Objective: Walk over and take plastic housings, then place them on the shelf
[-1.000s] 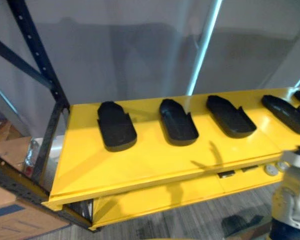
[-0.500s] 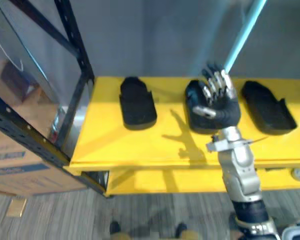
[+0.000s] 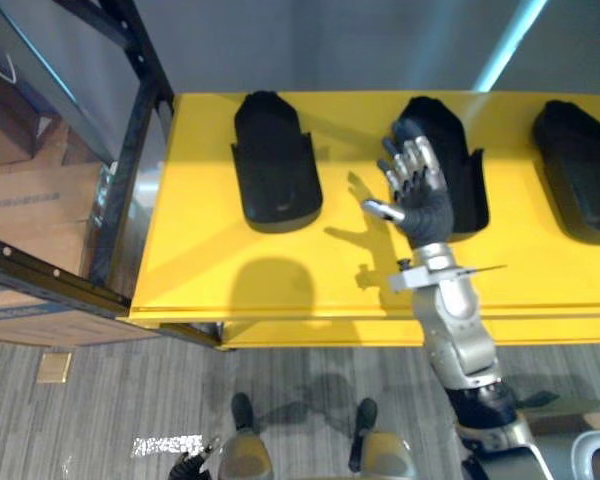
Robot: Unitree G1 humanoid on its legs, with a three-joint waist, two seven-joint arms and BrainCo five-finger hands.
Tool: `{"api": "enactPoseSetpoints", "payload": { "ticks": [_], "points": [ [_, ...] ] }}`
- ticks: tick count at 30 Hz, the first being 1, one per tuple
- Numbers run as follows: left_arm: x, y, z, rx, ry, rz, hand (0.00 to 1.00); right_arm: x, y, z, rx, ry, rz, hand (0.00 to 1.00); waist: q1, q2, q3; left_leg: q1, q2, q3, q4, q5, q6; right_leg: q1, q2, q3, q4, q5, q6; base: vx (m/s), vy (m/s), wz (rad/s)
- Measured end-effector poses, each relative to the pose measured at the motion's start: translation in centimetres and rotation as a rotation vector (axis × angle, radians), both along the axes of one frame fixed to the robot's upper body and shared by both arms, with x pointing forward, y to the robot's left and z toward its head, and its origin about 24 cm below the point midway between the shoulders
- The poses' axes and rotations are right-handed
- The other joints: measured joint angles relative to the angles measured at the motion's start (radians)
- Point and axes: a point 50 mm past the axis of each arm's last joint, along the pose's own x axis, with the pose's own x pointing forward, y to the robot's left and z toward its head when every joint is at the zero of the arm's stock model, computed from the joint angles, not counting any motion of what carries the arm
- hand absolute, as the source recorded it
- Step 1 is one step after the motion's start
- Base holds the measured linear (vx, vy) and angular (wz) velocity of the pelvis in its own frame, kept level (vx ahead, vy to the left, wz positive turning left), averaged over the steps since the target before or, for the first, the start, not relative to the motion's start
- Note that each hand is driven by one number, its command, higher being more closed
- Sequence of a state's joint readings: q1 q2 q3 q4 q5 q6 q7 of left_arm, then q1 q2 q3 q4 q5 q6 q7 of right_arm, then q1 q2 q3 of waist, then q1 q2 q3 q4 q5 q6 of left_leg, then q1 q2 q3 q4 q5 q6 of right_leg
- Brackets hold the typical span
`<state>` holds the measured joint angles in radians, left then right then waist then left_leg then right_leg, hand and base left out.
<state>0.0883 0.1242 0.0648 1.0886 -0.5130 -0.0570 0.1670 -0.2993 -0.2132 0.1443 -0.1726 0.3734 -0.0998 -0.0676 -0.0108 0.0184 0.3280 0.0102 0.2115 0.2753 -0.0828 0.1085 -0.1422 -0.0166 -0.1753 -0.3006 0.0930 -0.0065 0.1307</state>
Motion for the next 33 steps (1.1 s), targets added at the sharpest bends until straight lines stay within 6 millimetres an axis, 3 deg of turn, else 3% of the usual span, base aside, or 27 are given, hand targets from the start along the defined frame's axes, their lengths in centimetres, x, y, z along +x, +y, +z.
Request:
{"api": "enactPoseSetpoints", "payload": {
  "ticks": [8,11,21,33],
  "points": [
    [0.0,-0.2,0.0,-0.001,-0.005,0.0,0.0,-0.3,0.1,-5.6,-0.021,0.266,-0.023,0.0,-0.001,0.007,0.001,0.025,-0.021,0.004,0.0,-0.007,0.008,0.02,-0.023,-0.001,0.012,-0.013,0.007,0.0,0.0,0.0],
    [0.0,-0.5,0.0,-0.008,-0.003,0.0,0.0,-0.5,0.1,-6.5,-0.028,0.301,-0.03,0.0,-0.002,0.021,-0.001,0.025,-0.023,0.004,0.0,-0.006,0.008,0.025,-0.024,-0.002,0.001,-0.007,0.015,0.0,0.0,0.0],
    [0.0,-1.3,-0.1,-0.019,0.004,-0.046,0.0,-0.6,-0.4,-7.6,-0.09,0.32,-0.138,0.0,-0.003,0.051,-0.019,0.04,-0.03,0.006,-0.001,-0.007,0.008,0.064,-0.025,-0.012,-0.047,0.015,0.022,0.0,0.001,0.01],
    [0.4,-1.5,0.0,-0.016,-0.012,-0.09,0.0,-0.6,-0.9,-7.5,-0.056,0.293,-0.271,0.0,-0.002,0.061,-0.025,0.028,-0.046,0.0,-0.004,-0.007,0.007,0.081,-0.034,-0.025,-0.092,0.042,0.026,0.0,0.006,0.02]
  ]
}}
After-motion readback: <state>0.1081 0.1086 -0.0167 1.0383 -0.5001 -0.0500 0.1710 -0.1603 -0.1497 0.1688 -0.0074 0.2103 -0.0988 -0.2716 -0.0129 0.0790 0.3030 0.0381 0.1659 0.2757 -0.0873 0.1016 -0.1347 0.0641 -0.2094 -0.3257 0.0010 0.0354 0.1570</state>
